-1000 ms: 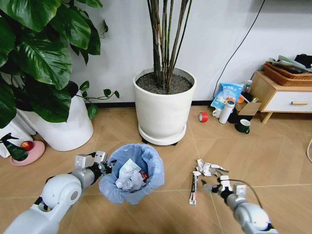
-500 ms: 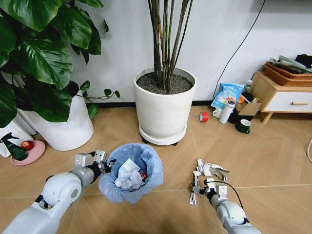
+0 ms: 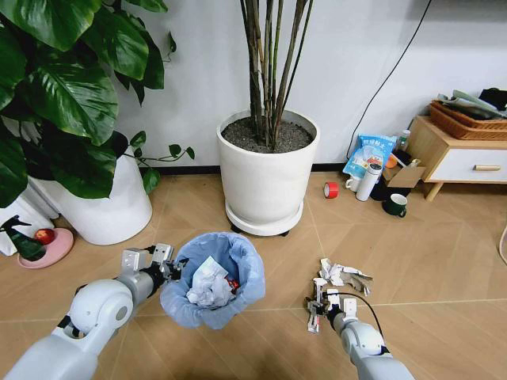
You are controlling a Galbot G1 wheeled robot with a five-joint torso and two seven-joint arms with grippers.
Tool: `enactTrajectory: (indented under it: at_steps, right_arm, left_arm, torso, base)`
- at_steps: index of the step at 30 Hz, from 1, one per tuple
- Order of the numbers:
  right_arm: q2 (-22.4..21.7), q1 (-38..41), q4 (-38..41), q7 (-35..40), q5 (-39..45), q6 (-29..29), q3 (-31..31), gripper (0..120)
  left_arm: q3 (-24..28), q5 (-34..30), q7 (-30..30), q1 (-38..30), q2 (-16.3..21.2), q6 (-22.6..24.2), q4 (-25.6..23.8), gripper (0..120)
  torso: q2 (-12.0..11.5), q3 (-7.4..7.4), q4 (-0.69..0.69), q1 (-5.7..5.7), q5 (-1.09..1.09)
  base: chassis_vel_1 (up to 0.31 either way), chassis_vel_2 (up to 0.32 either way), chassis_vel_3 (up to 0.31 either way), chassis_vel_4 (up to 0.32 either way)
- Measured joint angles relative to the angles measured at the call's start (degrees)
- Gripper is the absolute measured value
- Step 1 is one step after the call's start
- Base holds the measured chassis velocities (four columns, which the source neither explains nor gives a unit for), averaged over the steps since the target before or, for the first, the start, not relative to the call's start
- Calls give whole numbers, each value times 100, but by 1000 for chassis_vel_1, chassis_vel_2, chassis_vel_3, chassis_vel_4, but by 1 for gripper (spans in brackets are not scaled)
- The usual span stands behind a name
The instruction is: Pick up the trash bin and place the garbage on the floor into it.
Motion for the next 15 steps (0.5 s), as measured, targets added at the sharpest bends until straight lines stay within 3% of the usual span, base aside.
enactTrajectory:
  at_steps: [5, 8, 10, 13, 15]
  right_arm:
    - [43, 35, -116, -11, -98, 92, 16, 45]
    - [65, 34, -151, -3, -110, 145, 32, 28]
    - [66, 26, -151, -2, -111, 154, 37, 26]
    - [74, -47, -74, -3, -108, 163, 40, 10]
    - [76, -72, -41, -3, -108, 164, 40, 7]
  left_arm:
    - [10, 0, 8, -8, -5, 0, 2, 0]
    - [14, 0, 9, -9, -12, 0, 2, 0]
    - [14, 0, 9, -10, -12, 0, 2, 0]
    - [16, 2, 8, -13, -12, 0, 2, 0]
    - [17, 3, 9, -13, -12, 0, 2, 0]
  torso:
    - [1, -1, -1, 0, -1]
    - [1, -1, 1, 0, 5]
    - [1, 0, 2, 0, 5]
    - [0, 1, 4, 0, 9]
    - [0, 1, 4, 0, 10]
  base:
    - [0, 0, 0, 0]
    - [0, 0, 0, 0]
    - [0, 0, 0, 0]
    - [0, 0, 0, 0]
    - [0, 0, 0, 0]
